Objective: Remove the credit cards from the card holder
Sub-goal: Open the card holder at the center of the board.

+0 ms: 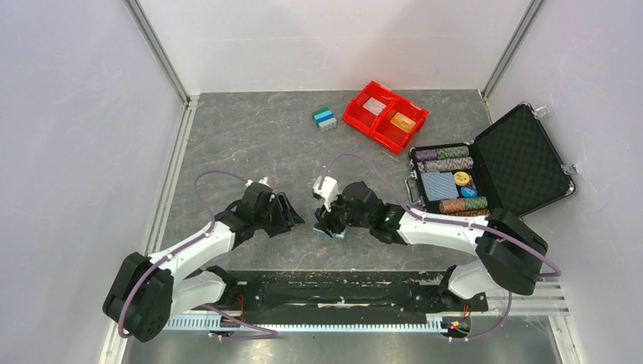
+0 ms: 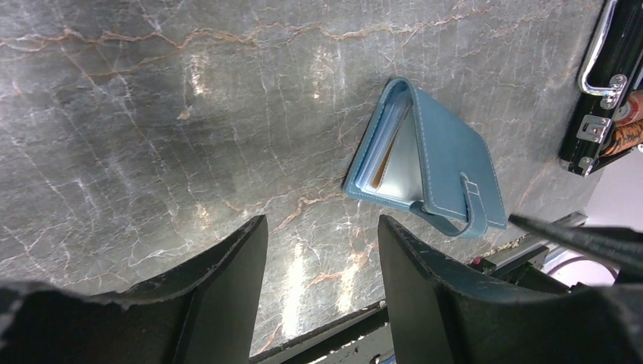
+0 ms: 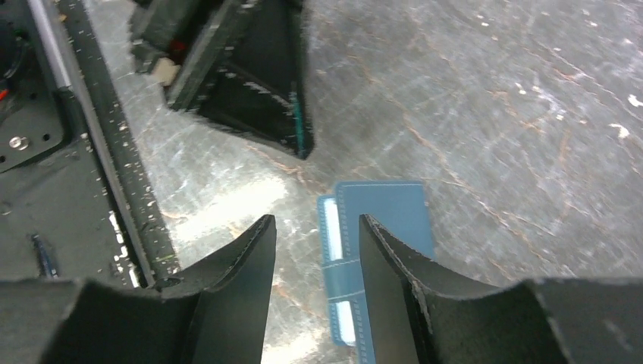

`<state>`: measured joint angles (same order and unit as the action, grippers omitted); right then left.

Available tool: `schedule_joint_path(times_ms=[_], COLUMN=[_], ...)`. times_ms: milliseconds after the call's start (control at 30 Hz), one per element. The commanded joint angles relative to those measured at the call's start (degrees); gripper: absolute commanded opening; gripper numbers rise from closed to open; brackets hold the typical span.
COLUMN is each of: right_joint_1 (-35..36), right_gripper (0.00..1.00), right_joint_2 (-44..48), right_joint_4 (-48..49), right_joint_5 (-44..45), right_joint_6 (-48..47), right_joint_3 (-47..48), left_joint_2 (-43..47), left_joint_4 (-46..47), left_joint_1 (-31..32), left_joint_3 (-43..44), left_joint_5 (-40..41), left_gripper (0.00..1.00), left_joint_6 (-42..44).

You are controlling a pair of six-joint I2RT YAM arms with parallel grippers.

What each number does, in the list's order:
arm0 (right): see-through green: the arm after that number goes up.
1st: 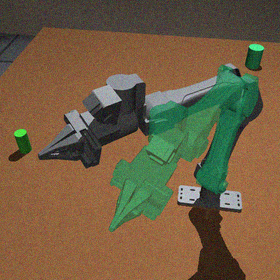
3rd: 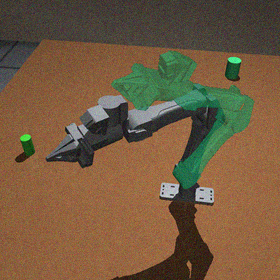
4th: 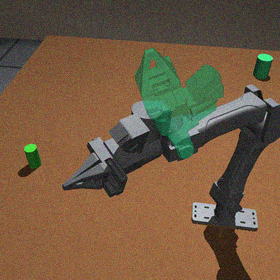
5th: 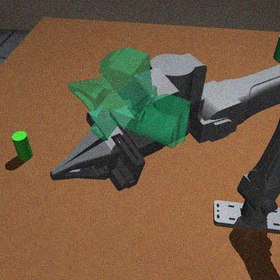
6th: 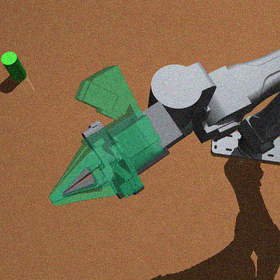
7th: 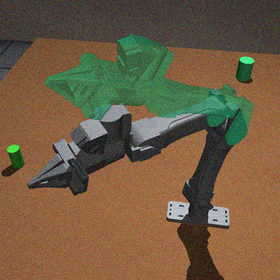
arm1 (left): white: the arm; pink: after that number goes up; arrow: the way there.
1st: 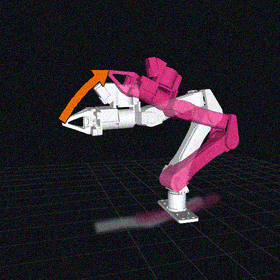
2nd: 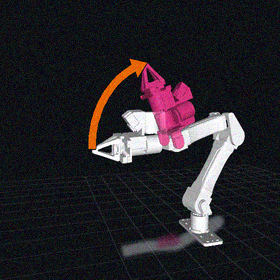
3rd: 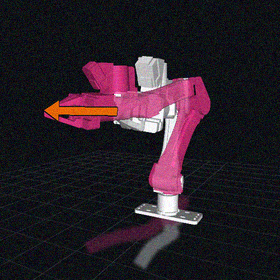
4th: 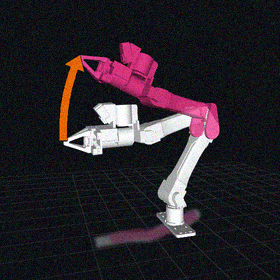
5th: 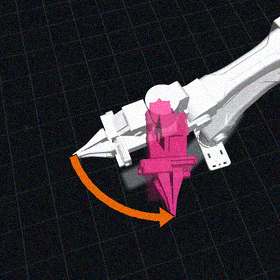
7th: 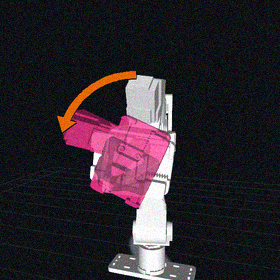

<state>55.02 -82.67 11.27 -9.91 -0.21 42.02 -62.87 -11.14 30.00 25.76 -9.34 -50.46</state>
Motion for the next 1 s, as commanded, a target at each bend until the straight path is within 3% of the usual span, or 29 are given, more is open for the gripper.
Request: schedule_joint_path(times_ms=[0, 133, 200, 333, 567, 767, 967], right_joint_1=[3.95, 6.97, 8.31, 9.13, 8.81, 8.21, 8.17], right_gripper=[0.47, 0.46, 0.47, 0.63, 0.73, 0.84, 0.83], right_joint_2=[-0.41, -3.13, -4.05, 0.04, 2.59, -0.44, -6.0], right_joint_4=[0.73, 0.88, -0.55, -1.0, -7.56, -10.26, -10.25], right_joint_5=[2.25, 5.55, 11.31, 20.03, 27.09, 25.7, 24.6], right_joint_6=[-1.81, -0.96, -0.96, -2.89, -11.32, -14.26, -15.09], right_joint_3=[2.13, 1.81, 2.57, 2.57, 6.46, 8.17, 10.0], left_joint_2=[1.39, 2.24, 2.45, 2.69, 3.63, 3.52, 3.27], left_joint_4=[-2.53, -4.59, -4.64, -4.83, -2.31, -1.48, -1.26], left_joint_1=[-1.55, -5.56, -6.51, -6.67, -6.68, -6.7, -6.63], left_joint_3=[1.34, 1.84, 1.78, 1.8, -0.1, -0.64, -1.1], left_joint_5=[0.49, -0.72, -1.82, -3.17, -5.09, -5.95, -6.15], left_gripper=[0.63, 0.63, 0.63, 0.63, 0.63, 0.63, 0.63], left_joint_6=[2.95, 4.2, 4.76, 5.11, 3.96, 3.68, 3.7])
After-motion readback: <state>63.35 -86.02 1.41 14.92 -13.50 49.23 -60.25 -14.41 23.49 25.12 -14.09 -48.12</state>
